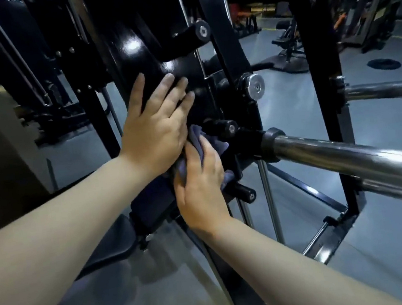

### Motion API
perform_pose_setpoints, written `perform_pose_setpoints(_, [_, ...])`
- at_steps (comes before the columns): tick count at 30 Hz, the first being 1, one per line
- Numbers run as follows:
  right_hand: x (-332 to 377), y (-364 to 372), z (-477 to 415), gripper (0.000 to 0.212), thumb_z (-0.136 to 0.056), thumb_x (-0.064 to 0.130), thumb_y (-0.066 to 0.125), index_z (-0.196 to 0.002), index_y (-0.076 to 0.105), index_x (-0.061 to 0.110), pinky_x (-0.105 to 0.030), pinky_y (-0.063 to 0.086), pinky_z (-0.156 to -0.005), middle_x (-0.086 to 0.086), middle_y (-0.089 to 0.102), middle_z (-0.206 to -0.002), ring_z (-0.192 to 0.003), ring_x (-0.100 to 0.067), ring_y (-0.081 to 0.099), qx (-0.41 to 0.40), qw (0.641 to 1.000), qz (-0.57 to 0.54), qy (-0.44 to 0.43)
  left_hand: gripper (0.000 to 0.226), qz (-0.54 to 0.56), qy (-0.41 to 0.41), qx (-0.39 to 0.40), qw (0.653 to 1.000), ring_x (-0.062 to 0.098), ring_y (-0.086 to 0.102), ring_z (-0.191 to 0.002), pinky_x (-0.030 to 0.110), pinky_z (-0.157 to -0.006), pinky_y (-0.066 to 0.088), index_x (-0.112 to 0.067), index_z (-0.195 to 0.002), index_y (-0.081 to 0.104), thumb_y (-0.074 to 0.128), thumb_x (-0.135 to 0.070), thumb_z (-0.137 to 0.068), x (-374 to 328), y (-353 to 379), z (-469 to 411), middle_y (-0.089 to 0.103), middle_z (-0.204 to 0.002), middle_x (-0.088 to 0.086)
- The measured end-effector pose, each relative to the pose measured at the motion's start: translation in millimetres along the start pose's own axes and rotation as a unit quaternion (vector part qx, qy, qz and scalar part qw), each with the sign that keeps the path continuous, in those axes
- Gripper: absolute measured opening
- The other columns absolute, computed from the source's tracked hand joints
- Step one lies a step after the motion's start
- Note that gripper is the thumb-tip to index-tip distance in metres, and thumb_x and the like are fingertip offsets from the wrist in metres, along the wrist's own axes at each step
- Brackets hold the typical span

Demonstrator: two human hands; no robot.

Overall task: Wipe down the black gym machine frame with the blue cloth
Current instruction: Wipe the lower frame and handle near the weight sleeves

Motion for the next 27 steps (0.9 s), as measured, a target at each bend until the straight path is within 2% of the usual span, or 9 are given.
perform_pose_setpoints(5, [-66.2,3.7,77.8,0.059,-0.094,0.022,0.052,-0.15,0.035,0.014,-0.06,0.041,-0.107,-0.023,0.032,-0.15,-0.132,-0.046,0.037,0.045,0.995,0.086,-0.022,0.049,-0.016,-0.007,0.032,0.999,0.032,0.024,-0.153,0.065,-0.12,0.011,-0.013,-0.153,0.042,0.035,-0.029,-0.108,-20.1,2.7,11.7,0.028,-0.163,0.018])
perform_pose_setpoints(8, [-108.1,4.5,136.4,0.062,-0.095,0.018,0.053,-0.149,0.023,0.021,-0.062,0.048,-0.099,-0.013,0.018,-0.152,-0.134,-0.039,0.023,0.156,0.984,0.064,0.05,0.054,-0.048,-0.026,0.11,0.992,0.029,0.008,-0.156,0.063,-0.116,-0.017,-0.014,-0.16,0.024,0.02,-0.032,-0.109,-35.6,5.2,23.3,0.011,-0.169,0.012])
perform_pose_setpoints(10, [-117.5,3.5,147.5,0.06,-0.102,0.037,0.053,-0.151,0.02,0.029,-0.053,0.044,-0.108,-0.008,0.017,-0.158,-0.144,-0.031,0.017,0.189,0.972,0.054,0.129,0.055,-0.058,-0.048,0.146,0.986,0.027,0.0,-0.157,0.057,-0.113,-0.027,-0.016,-0.161,0.015,0.018,-0.032,-0.109,-44.3,7.1,28.5,0.004,-0.17,0.006])
perform_pose_setpoints(12, [-112.7,-4.3,138.5,0.06,-0.102,0.046,0.052,-0.154,0.027,0.029,-0.034,0.035,-0.114,-0.003,0.026,-0.155,-0.145,-0.021,0.027,0.151,0.974,-0.009,0.167,0.056,-0.086,-0.041,0.155,0.983,0.027,0.001,-0.157,0.06,-0.115,-0.019,-0.014,-0.161,0.013,0.019,-0.033,-0.108,-54.2,9.9,35.4,0.004,-0.17,0.005])
perform_pose_setpoints(15, [-93.9,-7.6,121.6,0.071,-0.095,0.007,0.063,-0.152,0.024,0.024,-0.023,0.023,-0.119,-0.001,0.016,-0.155,-0.146,-0.022,0.02,0.09,0.991,-0.063,0.075,0.056,-0.119,-0.021,0.151,0.981,0.024,0.008,-0.156,0.06,-0.12,0.004,-0.012,-0.16,0.017,0.018,-0.033,-0.109,-68.5,10.3,46.1,0.008,-0.17,0.003])
perform_pose_setpoints(18, [-100.4,7.0,134.9,0.077,-0.088,0.0,0.067,-0.151,0.028,0.02,-0.04,0.033,-0.117,-0.005,0.013,-0.158,-0.143,-0.034,0.021,0.113,0.989,-0.046,0.082,0.055,-0.13,-0.02,0.161,0.978,0.023,0.008,-0.157,0.061,-0.122,0.009,-0.011,-0.159,0.017,0.021,-0.032,-0.109,-78.1,10.1,53.5,0.006,-0.17,0.005])
perform_pose_setpoints(21, [-120.9,21.5,176.7,0.086,-0.079,0.0,0.078,-0.15,0.032,0.016,-0.058,0.051,-0.098,-0.016,0.018,-0.155,-0.14,-0.043,0.025,0.162,0.984,0.049,0.061,0.057,-0.13,-0.027,0.182,0.974,0.024,0.0,-0.157,0.059,-0.118,-0.012,-0.009,-0.16,0.009,0.021,-0.031,-0.109,-84.1,12.0,53.8,-0.003,-0.17,0.007])
perform_pose_setpoints(24, [-150.1,24.7,219.8,0.094,-0.077,-0.006,0.071,-0.152,0.022,0.021,-0.059,0.052,-0.093,-0.018,0.012,-0.154,-0.139,-0.043,0.019,0.215,0.969,0.052,0.11,0.06,-0.158,-0.037,0.178,0.971,0.024,-0.002,-0.157,0.055,-0.114,-0.017,-0.008,-0.16,0.003,0.023,-0.029,-0.108,-86.0,16.3,57.1,-0.005,-0.17,0.009])
perform_pose_setpoints(27, [-169.9,21.3,248.6,0.087,-0.089,-0.009,0.053,-0.156,0.006,0.021,-0.052,0.043,-0.105,-0.019,-0.002,-0.157,-0.142,-0.045,0.015,0.29,0.929,0.077,0.218,0.06,-0.131,-0.053,0.171,0.975,0.024,0.003,-0.157,0.054,-0.116,-0.015,-0.007,-0.161,0.003,0.026,-0.023,-0.108,-95.6,16.9,57.9,-0.001,-0.17,0.009])
Point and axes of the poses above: each hand's wrist, its own z-axis away from the middle knuckle, its own y-axis out of the palm, x = y × z, the point moved 3 cm from there along -z, towards the middle knuckle
